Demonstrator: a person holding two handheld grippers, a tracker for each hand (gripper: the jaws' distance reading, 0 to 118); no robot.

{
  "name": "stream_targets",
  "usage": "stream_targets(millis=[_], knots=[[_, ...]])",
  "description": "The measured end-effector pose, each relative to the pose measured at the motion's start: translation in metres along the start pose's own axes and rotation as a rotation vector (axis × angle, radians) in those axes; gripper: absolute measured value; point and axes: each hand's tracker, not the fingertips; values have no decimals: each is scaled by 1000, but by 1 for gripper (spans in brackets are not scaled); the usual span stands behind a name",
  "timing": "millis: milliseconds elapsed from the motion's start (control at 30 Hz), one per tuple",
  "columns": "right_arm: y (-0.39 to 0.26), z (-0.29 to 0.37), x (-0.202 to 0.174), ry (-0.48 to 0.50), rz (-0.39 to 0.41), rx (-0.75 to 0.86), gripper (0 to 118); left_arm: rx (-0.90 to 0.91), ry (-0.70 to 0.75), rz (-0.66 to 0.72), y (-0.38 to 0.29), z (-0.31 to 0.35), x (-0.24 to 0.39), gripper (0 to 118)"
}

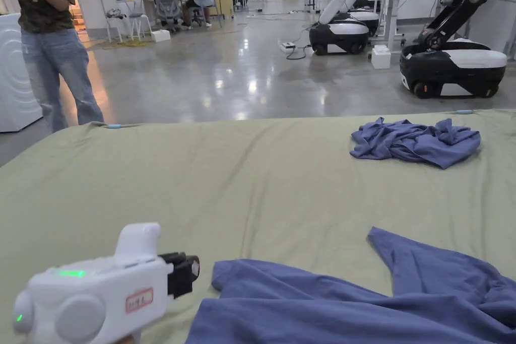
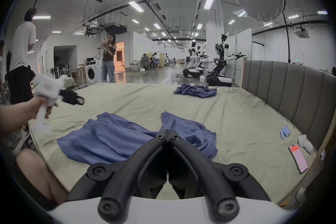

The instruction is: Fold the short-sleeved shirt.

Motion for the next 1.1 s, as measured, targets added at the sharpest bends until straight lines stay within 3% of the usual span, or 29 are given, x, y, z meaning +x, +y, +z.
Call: stream_targets(millis=[67,100,133,167,200,300,400,467,500,533,600,633,667,733,833,867,1000,1033,1067,1100], knots=[[-4,-5,4,-6,9,-10,2,-56,26,29,20,-48,-10,0],[-5,-8,6,-10,14,-15,2,-53,78,39,26,-69,-14,9],[-6,-10,7,-12,15,-18,2,-65,65,25,31,-84,-19,52],[-8,-13,9,-15,12,-22,2,-110,33,30,32,-103,-24,108],[-9,-15,11,-15,7,-26,2,-172,59,21,32,-120,-30,118],[-10,-23,13,-6,0,-35,2,-312,86,11,3,-149,-19,118],[-9,-27,12,-3,13,-35,2,-224,149,-99,-4,-142,-19,118],[-9,-27,10,1,10,-31,2,-289,166,-135,-2,-139,-6,118],[-9,-27,10,6,6,-31,2,-246,178,-173,-5,-132,4,105],[-9,-28,10,9,5,-31,2,-197,196,-220,-13,-124,20,80],[-12,-27,9,9,5,-36,2,-201,141,-376,-23,-118,50,12],[-13,-27,9,10,3,-37,2,-181,216,-469,-27,-115,59,9],[-15,-26,11,15,1,-35,2,-220,33,-476,-34,-111,66,8],[-21,-25,16,-3,2,-46,2,-136,96,-514,-29,-100,72,7],[-26,-22,28,-49,-5,-84,2,39,60,-435,-3,-70,68,7],[-26,-24,36,-48,-31,-107,2,30,26,-345,2,-59,64,7],[-7,-63,81,-99,-45,-197,5,58,-25,-200,27,-14,52,7],[4,-81,94,-110,-58,-218,15,60,-27,-203,29,-7,51,7],[16,-102,106,-137,-69,-191,35,67,-23,-213,30,-10,32,7],[28,-128,119,-129,-58,-194,82,64,-20,-229,31,-9,26,7]])
